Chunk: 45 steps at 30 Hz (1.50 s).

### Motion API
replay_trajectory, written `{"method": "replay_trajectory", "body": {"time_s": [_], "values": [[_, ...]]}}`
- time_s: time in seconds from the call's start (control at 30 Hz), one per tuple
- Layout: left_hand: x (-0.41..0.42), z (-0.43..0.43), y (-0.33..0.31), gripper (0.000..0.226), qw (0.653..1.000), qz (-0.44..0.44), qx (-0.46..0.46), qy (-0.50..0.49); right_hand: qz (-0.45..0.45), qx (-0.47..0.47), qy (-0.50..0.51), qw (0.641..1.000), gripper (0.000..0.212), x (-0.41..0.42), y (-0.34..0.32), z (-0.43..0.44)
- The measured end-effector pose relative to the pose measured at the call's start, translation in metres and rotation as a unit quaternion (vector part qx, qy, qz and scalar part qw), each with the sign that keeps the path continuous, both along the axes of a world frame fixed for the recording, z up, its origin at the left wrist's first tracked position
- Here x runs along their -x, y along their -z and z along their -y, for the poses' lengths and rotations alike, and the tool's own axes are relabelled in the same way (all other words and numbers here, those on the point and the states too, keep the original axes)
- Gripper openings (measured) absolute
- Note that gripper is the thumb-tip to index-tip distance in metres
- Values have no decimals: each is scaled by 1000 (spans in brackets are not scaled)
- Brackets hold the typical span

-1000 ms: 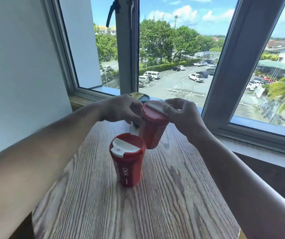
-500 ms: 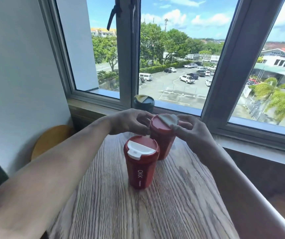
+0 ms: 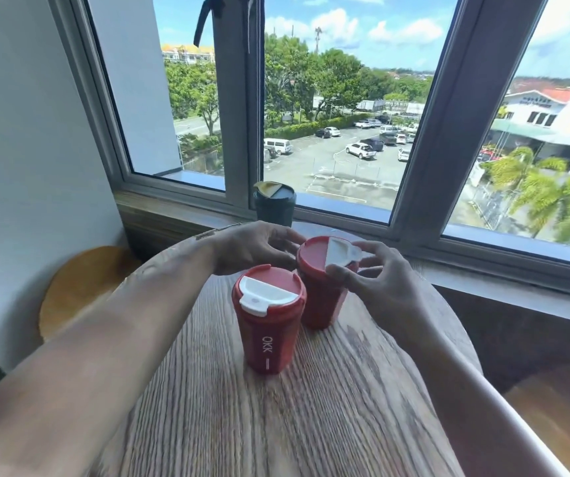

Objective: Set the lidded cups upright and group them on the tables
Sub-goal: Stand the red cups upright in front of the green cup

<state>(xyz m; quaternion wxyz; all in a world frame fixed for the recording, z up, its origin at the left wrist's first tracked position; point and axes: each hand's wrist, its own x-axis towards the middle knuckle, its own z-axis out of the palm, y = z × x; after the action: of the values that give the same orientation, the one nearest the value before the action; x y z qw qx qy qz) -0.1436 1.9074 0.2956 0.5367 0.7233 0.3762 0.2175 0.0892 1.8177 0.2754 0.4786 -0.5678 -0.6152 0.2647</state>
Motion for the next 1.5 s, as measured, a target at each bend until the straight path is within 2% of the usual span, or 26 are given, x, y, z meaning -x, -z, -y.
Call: {"method": "replay_trajectory", "body": {"time_s": [0.13,0.33,0.5,0.63,0.7,0.9,1.07,1.17,1.27,1.4,1.5], "values": [[0,2,-1,39,1000,17,12,1,17,-23,8,1000,71,3,3,2],[4,2,0,29,1000,-7,-5,-3,19,-34,5,999,75,1,1,3],[8,3,3,29,999,-26,-13,-13,20,-27,-14,999,69,1,4,8],[12,0,1,41,999,-22,-30,-20,6,-4,-19,1000,71,-1,4,4],[16,-3,-2,43,998,-3,-48,-42,7,7,-18,1000,70,-1,2,-1],[28,-27,-16,26,977,8,-133,-168,39,19,-31,999,62,7,-27,-30],[31,-53,-20,19,947,-29,-174,-269,53,48,-57,996,39,23,-52,-80],[30,-70,-17,26,929,-47,-164,-327,44,97,-80,991,34,36,-58,-113],[29,-86,-13,41,914,-69,-117,-383,40,134,-89,986,31,45,-55,-141],[21,-100,-6,55,930,-87,-24,-358,41,186,-98,977,39,53,-48,-164],[16,-107,3,59,943,-62,11,-326,44,224,-136,964,40,61,-45,-172]]}}
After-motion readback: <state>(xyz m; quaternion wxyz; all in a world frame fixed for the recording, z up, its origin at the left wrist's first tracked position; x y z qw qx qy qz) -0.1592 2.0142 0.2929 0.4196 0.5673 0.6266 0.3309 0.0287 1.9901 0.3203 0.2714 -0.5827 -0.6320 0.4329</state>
